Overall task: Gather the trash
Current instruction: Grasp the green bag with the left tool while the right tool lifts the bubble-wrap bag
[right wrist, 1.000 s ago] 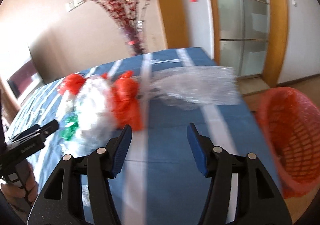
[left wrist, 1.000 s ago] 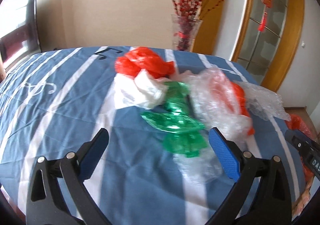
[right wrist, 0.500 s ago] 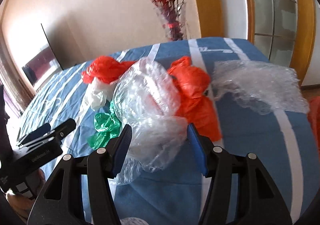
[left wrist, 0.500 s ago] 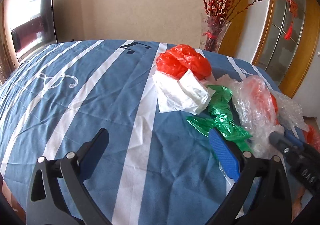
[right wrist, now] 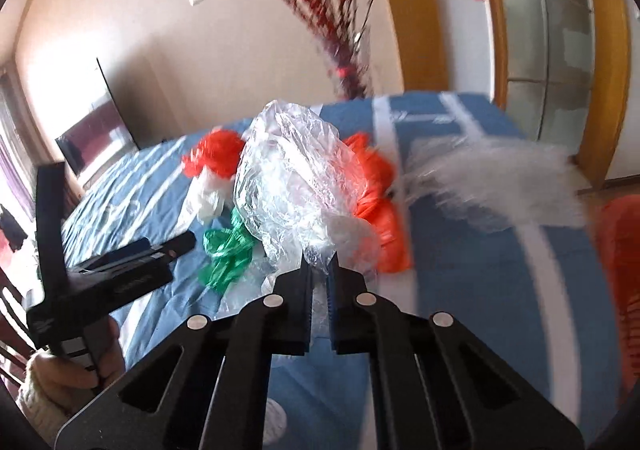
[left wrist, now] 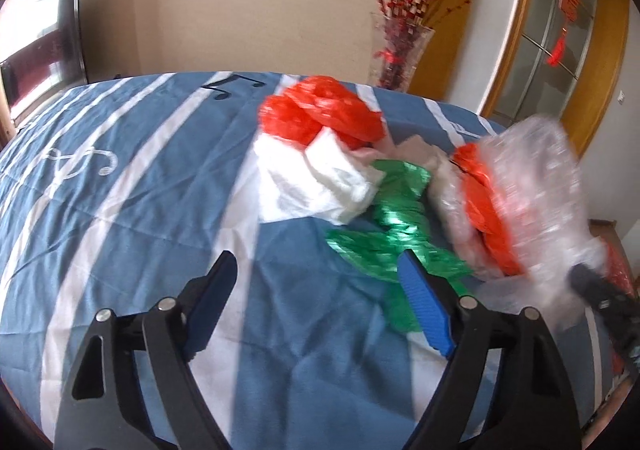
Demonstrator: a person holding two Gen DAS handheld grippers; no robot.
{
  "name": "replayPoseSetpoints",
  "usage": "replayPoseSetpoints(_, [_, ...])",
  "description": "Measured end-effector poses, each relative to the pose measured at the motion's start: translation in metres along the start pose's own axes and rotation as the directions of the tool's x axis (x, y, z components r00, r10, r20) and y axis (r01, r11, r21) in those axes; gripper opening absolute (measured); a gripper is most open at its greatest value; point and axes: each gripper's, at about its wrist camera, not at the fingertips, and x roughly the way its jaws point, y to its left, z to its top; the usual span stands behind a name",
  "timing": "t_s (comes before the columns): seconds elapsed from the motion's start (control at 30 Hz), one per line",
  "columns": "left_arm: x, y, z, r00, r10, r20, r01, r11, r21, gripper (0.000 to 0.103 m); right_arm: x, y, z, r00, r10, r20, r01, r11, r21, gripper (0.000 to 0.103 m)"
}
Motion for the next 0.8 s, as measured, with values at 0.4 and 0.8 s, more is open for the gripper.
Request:
replayPoseSetpoints(0.4, [0.04, -0.043, 0.005, 0.994, -0.018, -0.111, 0.026, 0.998, 0.063, 0.061, -0.057, -0.066, 0.0, 0.981, -0.176, 0.08, 0.169, 0.981, 0.095, 0.007])
replayPoseSetpoints(0.8, [0.043, -0.055, 0.001, 0.993, -0.048, -0.106, 0.056, 0.995, 0.077, 0.018, -0.08, -0.094, -0.009, 0.969, -0.229, 0.093, 0.212, 0.964, 0.16, 0.007])
